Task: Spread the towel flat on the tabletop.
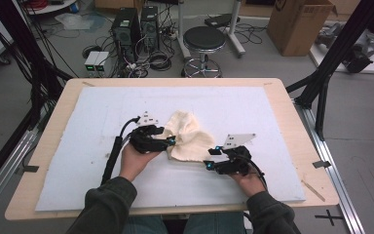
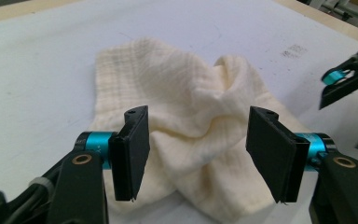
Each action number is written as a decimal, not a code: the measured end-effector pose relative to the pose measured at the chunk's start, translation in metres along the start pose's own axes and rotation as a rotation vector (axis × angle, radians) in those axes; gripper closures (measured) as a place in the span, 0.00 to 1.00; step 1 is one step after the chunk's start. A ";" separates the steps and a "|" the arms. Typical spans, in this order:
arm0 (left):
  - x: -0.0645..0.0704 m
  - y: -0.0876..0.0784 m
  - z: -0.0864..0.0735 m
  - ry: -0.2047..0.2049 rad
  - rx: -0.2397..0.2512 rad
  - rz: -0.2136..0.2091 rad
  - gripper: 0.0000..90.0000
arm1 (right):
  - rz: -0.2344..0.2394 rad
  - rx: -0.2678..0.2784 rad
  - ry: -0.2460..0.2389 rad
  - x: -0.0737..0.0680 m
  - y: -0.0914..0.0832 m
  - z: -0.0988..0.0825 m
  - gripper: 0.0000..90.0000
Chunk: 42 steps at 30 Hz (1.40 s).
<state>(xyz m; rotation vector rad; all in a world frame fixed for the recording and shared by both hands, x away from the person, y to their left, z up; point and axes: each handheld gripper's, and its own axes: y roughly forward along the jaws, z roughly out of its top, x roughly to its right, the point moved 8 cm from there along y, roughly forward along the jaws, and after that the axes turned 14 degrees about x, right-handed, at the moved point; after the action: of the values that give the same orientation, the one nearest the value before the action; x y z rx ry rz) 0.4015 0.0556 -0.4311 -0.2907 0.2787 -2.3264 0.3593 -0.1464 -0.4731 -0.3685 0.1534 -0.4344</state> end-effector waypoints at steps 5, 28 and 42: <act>-0.008 -0.019 -0.005 0.013 0.009 0.005 0.44 | 0.012 -0.089 0.009 0.003 0.015 -0.012 0.60; 0.004 -0.026 -0.038 0.018 -0.063 -0.093 0.60 | -0.054 -0.095 0.012 0.018 -0.067 -0.029 0.94; 0.009 0.015 -0.060 0.040 -0.156 -0.116 0.61 | 0.038 -0.103 0.012 0.010 -0.050 -0.032 0.69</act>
<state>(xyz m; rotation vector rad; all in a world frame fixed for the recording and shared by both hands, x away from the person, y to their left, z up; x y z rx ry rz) 0.3880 0.0458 -0.4918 -0.3455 0.4762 -2.4312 0.3415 -0.2032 -0.4843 -0.4635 0.1946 -0.3918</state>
